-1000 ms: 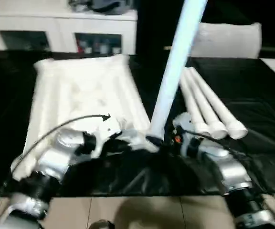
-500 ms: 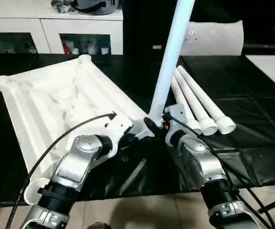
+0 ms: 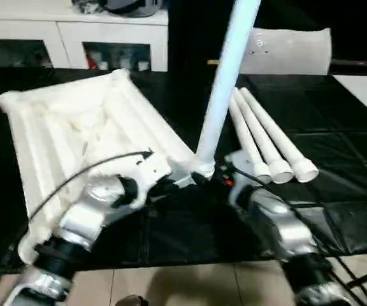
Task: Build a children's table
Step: Rotate leg to tighten
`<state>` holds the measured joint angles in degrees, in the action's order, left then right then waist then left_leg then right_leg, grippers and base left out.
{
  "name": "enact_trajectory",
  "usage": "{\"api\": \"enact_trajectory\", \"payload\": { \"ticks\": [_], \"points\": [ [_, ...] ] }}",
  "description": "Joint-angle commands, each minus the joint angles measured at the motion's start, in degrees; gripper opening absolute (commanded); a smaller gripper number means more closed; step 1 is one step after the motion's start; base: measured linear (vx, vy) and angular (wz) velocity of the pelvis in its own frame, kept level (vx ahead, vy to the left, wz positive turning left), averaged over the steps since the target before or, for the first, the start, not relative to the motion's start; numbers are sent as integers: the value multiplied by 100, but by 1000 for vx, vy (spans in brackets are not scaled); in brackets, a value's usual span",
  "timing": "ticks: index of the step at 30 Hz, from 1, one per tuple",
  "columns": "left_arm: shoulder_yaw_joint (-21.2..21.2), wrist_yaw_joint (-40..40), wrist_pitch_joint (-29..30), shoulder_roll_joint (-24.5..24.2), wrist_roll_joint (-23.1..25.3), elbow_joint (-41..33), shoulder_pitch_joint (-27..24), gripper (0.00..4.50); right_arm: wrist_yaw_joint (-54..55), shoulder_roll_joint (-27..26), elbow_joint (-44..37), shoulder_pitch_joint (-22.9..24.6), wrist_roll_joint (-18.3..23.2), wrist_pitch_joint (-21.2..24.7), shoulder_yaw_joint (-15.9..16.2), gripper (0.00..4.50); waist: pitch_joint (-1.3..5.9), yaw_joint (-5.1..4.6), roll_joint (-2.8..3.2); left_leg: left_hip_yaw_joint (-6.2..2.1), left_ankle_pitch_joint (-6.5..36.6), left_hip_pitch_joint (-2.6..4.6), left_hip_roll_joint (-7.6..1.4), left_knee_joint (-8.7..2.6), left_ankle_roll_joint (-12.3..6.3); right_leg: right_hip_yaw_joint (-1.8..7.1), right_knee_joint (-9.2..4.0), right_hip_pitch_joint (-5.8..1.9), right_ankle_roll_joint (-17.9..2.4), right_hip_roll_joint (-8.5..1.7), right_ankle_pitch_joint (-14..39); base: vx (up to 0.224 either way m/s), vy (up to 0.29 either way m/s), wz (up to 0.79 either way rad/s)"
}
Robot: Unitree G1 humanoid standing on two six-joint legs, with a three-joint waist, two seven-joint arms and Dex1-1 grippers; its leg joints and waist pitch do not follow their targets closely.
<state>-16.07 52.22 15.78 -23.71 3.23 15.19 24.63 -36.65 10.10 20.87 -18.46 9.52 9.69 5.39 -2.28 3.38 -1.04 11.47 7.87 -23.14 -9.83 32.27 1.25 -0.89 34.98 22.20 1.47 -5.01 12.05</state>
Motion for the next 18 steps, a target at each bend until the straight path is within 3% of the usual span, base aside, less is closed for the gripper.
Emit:
{"api": "enact_trajectory", "payload": {
  "ticks": [1,5,9,18],
  "points": [
    [-108,294,-164,-139,66,176,67,0,-380,224,-298,5,89,-33,10,444,301,28,36,-172,2172,211,-305,-410,171,148,-483,-57,-869,-253,1189,0,0,0],
    [-196,880,-488,-324,-98,272,118,0,-1055,707,-454,36,160,-70,56,444,308,30,31,-157,2067,207,-300,-382,105,144,-460,-76,-1051,-261,1039,0,0,0],
    [-493,1707,-1110,-608,-159,547,201,0,-1859,1082,-548,-101,302,-99,219,444,311,57,14,-156,2038,219,-316,-378,30,142,-457,-85,-1099,-264,1023,0,0,0],
    [-793,2497,-1596,-754,-107,835,427,0,-2531,1172,-11,-572,18,-429,654,444,295,179,15,-142,2341,292,-344,-394,269,150,-451,-22,-1164,-298,1412,0,0,0]
  ]
}}
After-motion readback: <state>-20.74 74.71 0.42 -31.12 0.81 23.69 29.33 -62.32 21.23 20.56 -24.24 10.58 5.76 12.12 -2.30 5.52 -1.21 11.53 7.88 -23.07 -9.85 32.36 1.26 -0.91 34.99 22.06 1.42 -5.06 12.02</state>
